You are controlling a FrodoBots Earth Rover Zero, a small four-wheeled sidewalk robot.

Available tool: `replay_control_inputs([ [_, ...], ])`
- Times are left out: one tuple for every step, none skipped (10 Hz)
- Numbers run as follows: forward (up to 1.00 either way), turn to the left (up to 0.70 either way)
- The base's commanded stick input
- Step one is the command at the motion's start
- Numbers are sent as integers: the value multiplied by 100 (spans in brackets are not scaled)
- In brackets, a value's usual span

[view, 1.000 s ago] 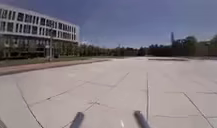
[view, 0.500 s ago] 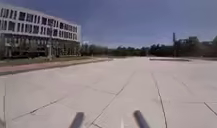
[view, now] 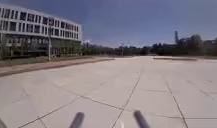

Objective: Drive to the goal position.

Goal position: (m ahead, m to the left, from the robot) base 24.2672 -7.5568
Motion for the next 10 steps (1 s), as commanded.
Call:
replay_control_inputs([
  [85,0],
  [85,0],
  [85,0],
  [85,0],
  [85,-2],
  [85,-27],
  [85,-27],
  [85,-27],
  [85,-27],
  [85,-27],
])
